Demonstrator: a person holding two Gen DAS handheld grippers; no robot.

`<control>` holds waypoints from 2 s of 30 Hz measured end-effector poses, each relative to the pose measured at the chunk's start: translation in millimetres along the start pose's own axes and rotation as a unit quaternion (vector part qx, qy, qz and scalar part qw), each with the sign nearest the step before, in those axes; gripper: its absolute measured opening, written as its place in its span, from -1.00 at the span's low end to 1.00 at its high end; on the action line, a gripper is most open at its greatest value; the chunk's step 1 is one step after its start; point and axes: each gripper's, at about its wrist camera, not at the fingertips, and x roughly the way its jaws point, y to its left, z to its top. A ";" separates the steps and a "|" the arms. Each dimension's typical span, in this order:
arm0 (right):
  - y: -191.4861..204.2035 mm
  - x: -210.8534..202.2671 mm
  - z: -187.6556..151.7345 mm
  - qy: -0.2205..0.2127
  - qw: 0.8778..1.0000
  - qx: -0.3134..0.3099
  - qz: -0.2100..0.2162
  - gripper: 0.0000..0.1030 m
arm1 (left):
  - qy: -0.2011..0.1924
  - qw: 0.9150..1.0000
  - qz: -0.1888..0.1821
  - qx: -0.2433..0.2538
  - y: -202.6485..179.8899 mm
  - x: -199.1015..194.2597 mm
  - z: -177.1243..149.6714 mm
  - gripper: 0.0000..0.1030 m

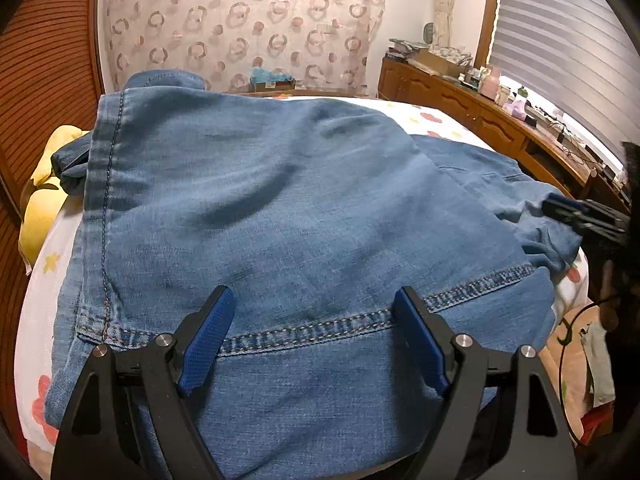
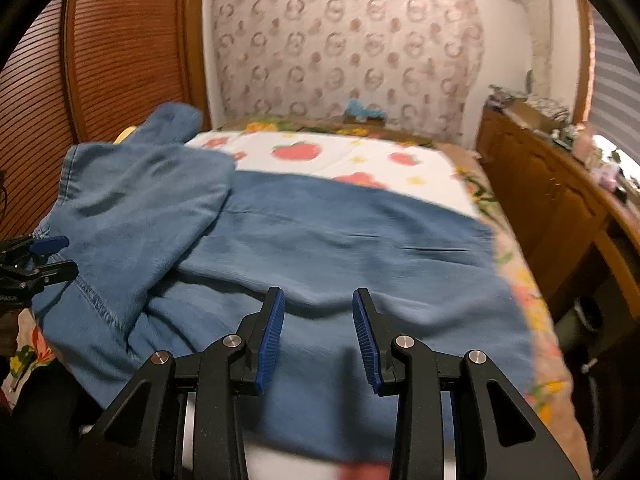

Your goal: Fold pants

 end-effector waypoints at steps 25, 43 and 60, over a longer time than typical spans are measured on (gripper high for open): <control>-87.6 -17.3 -48.9 0.037 0.991 0.122 -0.047 -0.29 | -0.022 0.999 -0.034 0.014 -26.4 -14.5 3.5 0.60; -86.0 -30.8 -38.4 0.005 0.994 0.104 -0.025 -0.87 | -0.029 0.999 -0.032 0.000 -18.3 -18.1 2.6 0.60; -28.4 -82.9 66.8 -0.115 0.992 -0.015 0.039 -0.90 | -0.063 0.998 -0.016 -0.022 9.1 -49.9 6.0 0.60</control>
